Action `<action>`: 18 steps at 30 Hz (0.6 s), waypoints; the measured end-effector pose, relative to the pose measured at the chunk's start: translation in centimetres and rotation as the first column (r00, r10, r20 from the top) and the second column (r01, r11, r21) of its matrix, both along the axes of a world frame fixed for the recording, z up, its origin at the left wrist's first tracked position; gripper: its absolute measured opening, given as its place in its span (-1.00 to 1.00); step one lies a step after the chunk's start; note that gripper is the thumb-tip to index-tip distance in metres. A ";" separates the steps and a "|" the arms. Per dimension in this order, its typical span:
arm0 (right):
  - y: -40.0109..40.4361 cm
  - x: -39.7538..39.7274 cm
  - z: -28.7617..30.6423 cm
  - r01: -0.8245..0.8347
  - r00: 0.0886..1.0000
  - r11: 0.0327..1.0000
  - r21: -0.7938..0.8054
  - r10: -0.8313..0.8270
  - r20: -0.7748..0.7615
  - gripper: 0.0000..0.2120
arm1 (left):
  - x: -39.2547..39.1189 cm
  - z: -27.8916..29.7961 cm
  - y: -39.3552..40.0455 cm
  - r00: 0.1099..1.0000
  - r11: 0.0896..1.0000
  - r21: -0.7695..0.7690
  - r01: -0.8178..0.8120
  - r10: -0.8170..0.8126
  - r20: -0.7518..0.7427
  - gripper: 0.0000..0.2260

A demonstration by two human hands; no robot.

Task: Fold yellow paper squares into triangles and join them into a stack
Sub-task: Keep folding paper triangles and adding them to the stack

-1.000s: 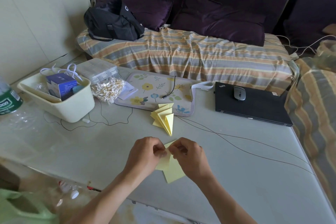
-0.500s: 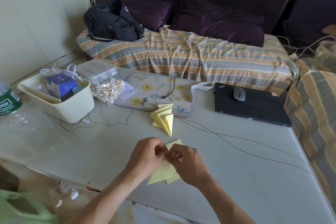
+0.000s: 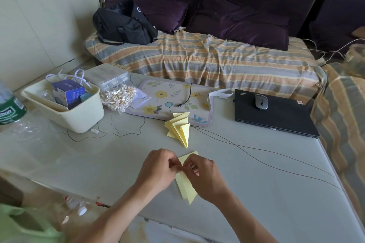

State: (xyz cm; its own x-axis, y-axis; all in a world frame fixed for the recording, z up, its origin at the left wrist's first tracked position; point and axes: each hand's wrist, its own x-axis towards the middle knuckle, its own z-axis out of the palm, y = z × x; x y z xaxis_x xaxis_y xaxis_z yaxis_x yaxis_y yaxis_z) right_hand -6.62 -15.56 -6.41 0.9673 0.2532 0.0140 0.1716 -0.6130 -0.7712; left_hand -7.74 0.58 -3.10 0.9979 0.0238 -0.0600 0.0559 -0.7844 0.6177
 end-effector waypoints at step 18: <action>-0.1 0.1 0.3 0.041 0.999 0.999 -0.019 -0.041 0.016 -0.91 | 0.0 -0.3 -0.3 1.000 1.000 0.019 0.012 -0.012 0.021 -0.91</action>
State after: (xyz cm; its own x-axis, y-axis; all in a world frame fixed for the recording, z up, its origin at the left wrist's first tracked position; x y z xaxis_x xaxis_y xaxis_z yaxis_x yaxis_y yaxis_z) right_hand -6.57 -15.66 -6.12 0.9766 0.2139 0.0247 0.1581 -0.6347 -0.7564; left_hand -7.76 0.27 -3.40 0.9992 0.0127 -0.0388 0.0335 -0.7962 0.6041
